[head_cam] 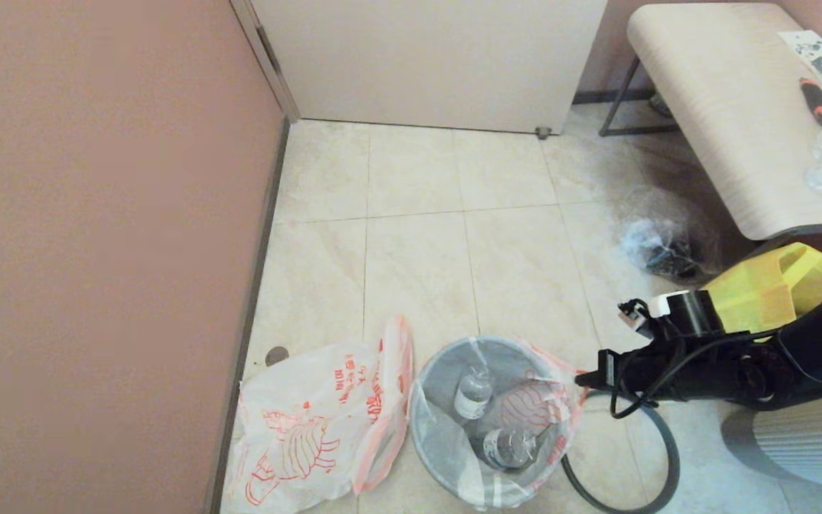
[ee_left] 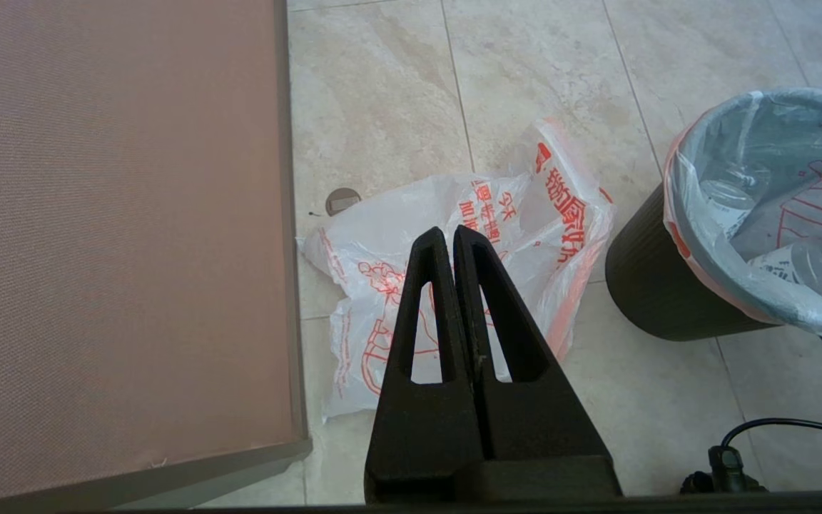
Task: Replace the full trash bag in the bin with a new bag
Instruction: Place the trash bag on the floor
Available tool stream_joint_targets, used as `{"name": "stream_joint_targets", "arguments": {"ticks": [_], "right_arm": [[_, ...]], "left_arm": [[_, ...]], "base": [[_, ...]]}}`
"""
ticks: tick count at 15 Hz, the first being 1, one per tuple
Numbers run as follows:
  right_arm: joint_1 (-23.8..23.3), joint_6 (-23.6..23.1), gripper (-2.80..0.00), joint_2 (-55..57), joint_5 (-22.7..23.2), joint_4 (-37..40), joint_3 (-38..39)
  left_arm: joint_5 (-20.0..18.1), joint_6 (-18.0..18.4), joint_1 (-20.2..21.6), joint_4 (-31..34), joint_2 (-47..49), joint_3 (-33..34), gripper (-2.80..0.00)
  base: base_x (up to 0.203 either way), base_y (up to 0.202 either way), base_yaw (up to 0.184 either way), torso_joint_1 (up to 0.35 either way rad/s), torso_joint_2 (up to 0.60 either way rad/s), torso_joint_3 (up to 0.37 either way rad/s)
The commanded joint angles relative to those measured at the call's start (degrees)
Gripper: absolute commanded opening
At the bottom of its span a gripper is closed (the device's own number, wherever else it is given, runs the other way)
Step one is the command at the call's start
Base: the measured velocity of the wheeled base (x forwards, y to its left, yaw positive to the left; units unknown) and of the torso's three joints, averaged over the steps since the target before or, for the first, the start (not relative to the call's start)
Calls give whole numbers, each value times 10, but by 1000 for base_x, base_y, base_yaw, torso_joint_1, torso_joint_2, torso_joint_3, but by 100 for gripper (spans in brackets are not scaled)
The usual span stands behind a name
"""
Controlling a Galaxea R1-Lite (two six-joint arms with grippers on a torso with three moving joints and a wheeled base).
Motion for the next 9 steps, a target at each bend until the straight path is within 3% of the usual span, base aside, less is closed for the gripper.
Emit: {"name": "stream_joint_targets", "arguments": {"ticks": [1,9], "right_arm": [[0,1,-280,-8,24,-2,2],[-3,0,-280,44,212,-1,-39]], "left_arm": [[0,0,0,0,-1,0,-280],[0,0,0,0,-1,0,-280]], "base": [[0,0,0,0,0,0],[0,0,0,0,0,0]]}}
